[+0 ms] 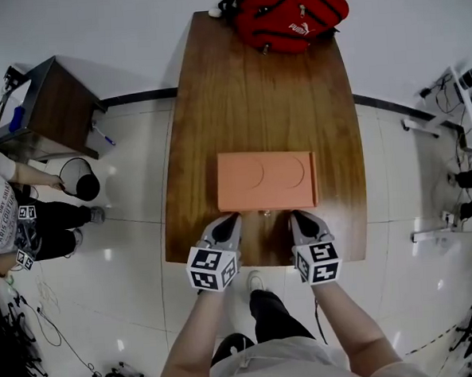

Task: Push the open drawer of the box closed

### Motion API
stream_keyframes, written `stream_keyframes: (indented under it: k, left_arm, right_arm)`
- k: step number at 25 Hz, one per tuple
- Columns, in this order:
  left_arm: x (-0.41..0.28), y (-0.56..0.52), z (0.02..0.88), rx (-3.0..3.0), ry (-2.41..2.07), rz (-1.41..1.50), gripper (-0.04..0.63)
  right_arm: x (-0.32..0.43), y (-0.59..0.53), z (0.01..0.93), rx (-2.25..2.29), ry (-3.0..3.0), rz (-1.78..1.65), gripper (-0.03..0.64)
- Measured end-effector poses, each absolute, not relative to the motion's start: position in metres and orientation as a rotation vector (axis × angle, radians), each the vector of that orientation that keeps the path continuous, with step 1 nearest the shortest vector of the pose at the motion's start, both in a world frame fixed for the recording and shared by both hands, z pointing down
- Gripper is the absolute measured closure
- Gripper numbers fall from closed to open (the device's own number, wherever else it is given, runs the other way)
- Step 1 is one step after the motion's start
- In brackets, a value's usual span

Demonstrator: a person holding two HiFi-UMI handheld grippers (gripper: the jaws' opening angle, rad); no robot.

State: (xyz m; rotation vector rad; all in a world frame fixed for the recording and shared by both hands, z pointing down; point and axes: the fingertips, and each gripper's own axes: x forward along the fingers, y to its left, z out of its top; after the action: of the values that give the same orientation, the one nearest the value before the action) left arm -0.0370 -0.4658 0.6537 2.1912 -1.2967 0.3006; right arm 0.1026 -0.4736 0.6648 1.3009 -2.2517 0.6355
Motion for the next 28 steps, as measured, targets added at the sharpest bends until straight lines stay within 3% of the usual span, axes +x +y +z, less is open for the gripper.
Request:
stream_keyframes:
  k: [14, 28]
  left_arm:
    - [-0.058, -0.371, 0.505, 2.392, -1.419, 0.047, 0.589]
    - [-0.098, -0.133, 0.426, 2.589, -1.454, -0.046, 0.589]
  right_arm:
    - [0.083, -0.378, 0.535, 1.329, -2.488, 0.406, 0.61]
    - [0.059, -0.156, 0.441, 1.522, -2.537, 0.05, 0.611]
